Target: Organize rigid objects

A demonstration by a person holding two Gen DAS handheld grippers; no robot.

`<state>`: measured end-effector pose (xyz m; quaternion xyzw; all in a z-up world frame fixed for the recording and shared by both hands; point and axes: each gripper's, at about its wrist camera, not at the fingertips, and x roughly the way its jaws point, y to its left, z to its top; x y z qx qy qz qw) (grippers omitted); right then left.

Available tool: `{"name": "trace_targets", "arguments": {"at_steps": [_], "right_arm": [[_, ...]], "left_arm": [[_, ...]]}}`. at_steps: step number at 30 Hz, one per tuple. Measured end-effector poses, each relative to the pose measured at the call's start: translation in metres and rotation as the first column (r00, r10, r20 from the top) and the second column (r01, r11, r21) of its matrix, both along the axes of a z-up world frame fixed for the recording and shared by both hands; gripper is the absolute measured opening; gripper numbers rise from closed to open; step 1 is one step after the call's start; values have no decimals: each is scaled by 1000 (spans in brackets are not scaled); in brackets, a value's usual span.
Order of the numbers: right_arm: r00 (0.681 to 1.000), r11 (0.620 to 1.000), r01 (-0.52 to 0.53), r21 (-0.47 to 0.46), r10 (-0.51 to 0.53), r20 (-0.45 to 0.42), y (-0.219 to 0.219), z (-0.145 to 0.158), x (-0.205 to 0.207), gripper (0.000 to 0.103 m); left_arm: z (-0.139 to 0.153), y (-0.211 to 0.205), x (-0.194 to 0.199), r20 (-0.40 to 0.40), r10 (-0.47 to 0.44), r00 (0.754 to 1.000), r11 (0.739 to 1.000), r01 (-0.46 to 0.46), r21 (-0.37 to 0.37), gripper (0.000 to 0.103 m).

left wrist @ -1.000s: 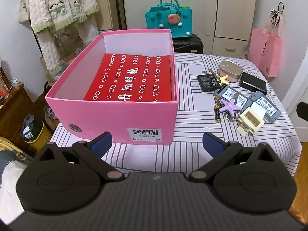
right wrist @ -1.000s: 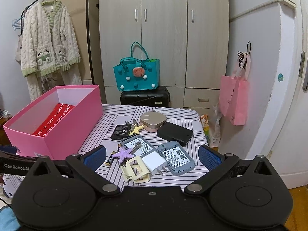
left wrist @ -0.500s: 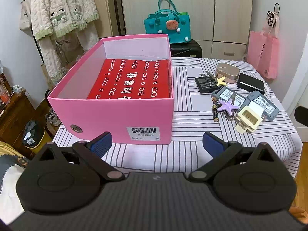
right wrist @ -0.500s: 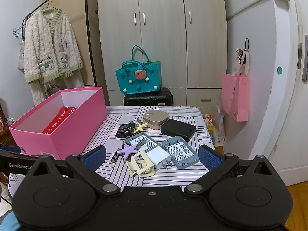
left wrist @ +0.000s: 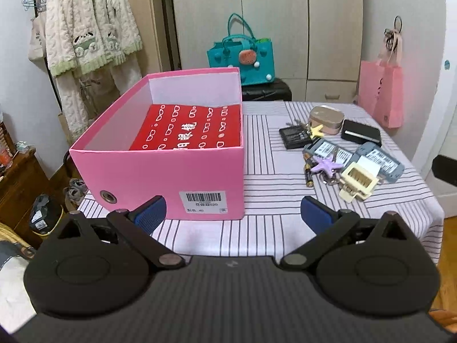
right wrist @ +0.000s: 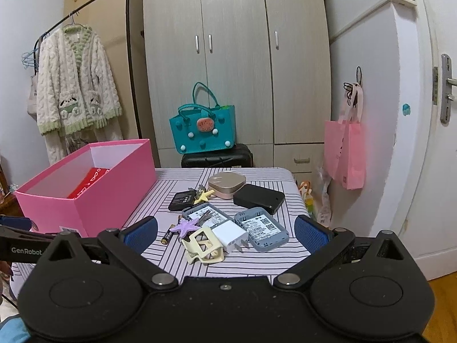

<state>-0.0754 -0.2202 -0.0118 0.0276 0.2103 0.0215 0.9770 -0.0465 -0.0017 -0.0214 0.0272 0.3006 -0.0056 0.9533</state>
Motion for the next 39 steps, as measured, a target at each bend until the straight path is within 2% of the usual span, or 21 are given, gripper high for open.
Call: {"name": "trace_targets", "arguments": {"at_steps": [11, 24, 39], "right_arm": [[1000, 1000, -2, 5, 2, 22, 0, -1, -4, 103], [1000, 1000, -9, 12, 9, -5, 1, -7, 8, 103], [1000, 1000, 5, 8, -5, -1, -1, -10, 5, 103]], "left_arm": [[2, 0, -3, 26, 6, 1000, 1000, -6, -9, 102], [0, -1, 0, 27, -9, 1000, 1000, 9, -5, 102], [-1, -3, 0, 46, -29, 999, 1000, 29, 7, 102]]}}
